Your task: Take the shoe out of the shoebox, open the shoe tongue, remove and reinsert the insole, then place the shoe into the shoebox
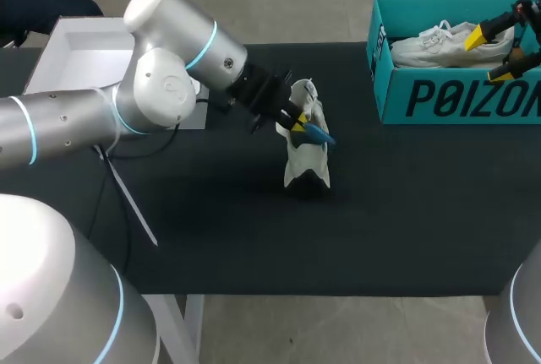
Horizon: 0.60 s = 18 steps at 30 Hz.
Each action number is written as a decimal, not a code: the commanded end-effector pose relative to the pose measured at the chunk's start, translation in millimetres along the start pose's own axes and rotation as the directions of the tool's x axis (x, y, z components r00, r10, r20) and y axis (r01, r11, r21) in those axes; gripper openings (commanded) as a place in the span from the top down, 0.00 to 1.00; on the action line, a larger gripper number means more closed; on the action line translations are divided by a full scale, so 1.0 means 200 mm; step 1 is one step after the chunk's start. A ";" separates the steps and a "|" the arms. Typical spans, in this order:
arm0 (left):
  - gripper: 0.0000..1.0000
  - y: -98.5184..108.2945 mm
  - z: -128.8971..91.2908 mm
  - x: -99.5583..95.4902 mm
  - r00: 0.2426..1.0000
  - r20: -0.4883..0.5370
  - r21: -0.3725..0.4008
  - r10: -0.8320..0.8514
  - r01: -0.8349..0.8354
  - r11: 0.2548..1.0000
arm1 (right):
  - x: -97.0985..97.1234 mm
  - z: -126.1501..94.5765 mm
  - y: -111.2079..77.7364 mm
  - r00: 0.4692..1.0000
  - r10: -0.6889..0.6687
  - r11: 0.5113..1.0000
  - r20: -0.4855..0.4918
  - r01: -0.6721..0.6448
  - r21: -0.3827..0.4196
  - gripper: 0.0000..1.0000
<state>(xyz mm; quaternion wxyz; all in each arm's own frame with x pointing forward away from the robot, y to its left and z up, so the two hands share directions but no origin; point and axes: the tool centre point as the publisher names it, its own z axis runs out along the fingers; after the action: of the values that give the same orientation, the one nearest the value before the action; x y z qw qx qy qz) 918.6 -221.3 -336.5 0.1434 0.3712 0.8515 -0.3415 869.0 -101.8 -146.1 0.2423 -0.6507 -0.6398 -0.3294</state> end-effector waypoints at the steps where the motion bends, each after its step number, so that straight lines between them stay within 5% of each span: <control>1: 1.00 0.04 0.03 -0.02 1.000 -0.003 -0.008 -0.015 0.015 1.000 | 0.00 0.00 0.00 1.000 0.002 1.000 0.003 -0.002 0.001 0.00; 8: 0.97 0.05 0.03 0.00 0.999 0.006 -0.009 -0.031 0.031 0.999 | 0.00 0.00 0.00 1.000 0.002 1.000 0.003 -0.002 0.001 0.00; 10: 0.58 0.02 0.01 0.00 1.000 0.015 0.000 -0.020 0.020 1.000 | 0.00 0.00 0.00 1.000 0.002 1.000 0.003 -0.002 0.001 0.00; 11: 0.55 0.01 0.00 0.01 1.000 0.017 0.001 -0.009 0.009 1.000 | 0.00 0.00 0.00 1.000 0.002 1.000 0.003 -0.002 0.001 0.00; 18: 0.59 -0.09 -0.06 0.04 0.999 0.038 0.024 0.016 -0.017 1.000 | 0.00 0.00 0.00 1.000 0.002 1.000 0.003 -0.002 0.001 0.00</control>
<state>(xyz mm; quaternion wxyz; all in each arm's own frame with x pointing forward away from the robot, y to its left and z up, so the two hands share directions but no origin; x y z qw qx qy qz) 910.8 -223.9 -328.3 0.1519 0.3736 0.8421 -0.3581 868.9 -101.8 -146.1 0.2423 -0.6507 -0.6398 -0.3294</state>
